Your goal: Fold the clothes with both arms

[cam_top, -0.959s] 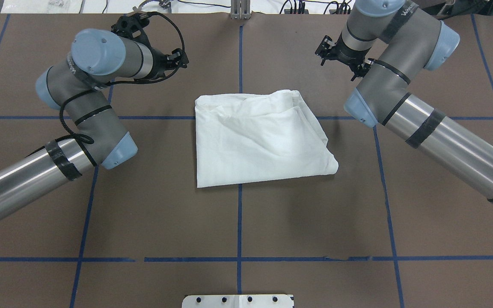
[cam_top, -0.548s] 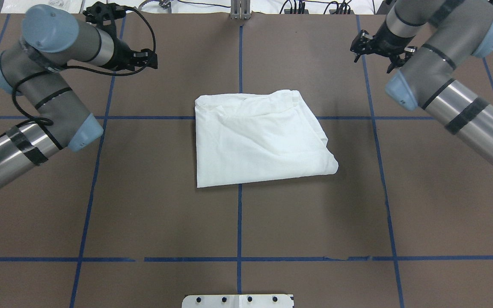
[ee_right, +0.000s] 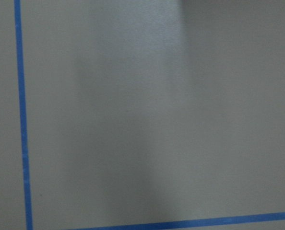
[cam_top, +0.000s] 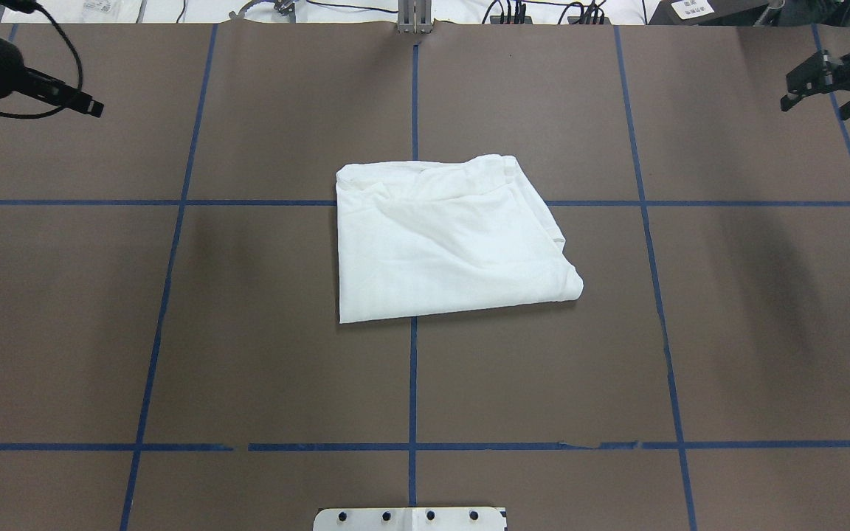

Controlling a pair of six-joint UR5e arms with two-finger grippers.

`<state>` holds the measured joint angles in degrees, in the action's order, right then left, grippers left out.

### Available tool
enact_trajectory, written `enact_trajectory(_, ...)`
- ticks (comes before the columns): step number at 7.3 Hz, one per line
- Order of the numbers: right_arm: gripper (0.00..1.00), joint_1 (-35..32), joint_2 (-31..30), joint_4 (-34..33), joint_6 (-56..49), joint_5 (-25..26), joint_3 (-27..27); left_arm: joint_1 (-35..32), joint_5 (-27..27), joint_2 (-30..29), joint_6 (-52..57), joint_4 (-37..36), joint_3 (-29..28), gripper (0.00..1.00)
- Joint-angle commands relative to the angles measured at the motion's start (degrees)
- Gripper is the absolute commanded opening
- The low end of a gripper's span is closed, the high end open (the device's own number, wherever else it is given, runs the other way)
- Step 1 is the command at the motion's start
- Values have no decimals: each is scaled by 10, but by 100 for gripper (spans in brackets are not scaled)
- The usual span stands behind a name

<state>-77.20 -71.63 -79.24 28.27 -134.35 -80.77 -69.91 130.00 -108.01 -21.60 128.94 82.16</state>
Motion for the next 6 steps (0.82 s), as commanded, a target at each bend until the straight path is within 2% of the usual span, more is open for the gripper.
enact_trajectory(1,100,-56,-63,-7,-128,-10,-4,-74,38,56,112,-31,6,99)
enact_trajectory(3,100,-90,-77,-48,-207,-10,-7,-121,37,58,137,-96,6,99)
enact_trajectory(4,100,-99,-76,-72,-231,-12,-11,-152,36,74,227,-136,3,99)
enact_trajectory(5,100,-99,-75,-110,-236,-12,-38,-177,36,73,270,-182,6,99)
enact_trajectory(6,100,-94,-73,-167,-236,-7,-75,-185,37,72,266,-227,6,99)
